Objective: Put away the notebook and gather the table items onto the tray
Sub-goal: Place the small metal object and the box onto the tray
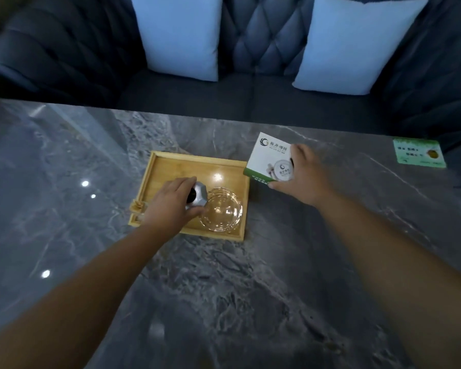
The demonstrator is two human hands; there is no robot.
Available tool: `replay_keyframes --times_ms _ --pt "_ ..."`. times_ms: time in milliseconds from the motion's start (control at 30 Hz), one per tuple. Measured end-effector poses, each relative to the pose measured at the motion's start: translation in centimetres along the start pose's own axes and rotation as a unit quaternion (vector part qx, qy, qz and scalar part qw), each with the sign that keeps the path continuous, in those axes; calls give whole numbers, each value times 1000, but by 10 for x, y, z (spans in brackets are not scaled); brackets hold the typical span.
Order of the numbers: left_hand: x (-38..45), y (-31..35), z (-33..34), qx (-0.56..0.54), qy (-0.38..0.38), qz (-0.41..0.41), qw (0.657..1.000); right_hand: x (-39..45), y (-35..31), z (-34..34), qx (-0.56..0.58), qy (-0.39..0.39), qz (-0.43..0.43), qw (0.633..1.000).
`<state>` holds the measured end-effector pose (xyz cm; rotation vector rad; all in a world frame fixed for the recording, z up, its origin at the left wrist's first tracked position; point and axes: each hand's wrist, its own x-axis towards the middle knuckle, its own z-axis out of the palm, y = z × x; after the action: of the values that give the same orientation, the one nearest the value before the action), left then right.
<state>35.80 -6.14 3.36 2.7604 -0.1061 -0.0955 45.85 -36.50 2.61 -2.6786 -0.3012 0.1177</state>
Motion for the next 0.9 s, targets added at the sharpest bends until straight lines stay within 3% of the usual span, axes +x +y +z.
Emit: replay_keyframes --times_ms 200,533,900 --pt "-35 -40 4 -19 -11 -72 997 18 -58 26 -27 -23 -45 998" --pt "-35 -48 19 28 -53 -8 998 27 -108 57 -62 -53 -77 994" --pt "-24 -49 40 -12 -78 -31 996 33 -124 68 -86 -51 -85 991"
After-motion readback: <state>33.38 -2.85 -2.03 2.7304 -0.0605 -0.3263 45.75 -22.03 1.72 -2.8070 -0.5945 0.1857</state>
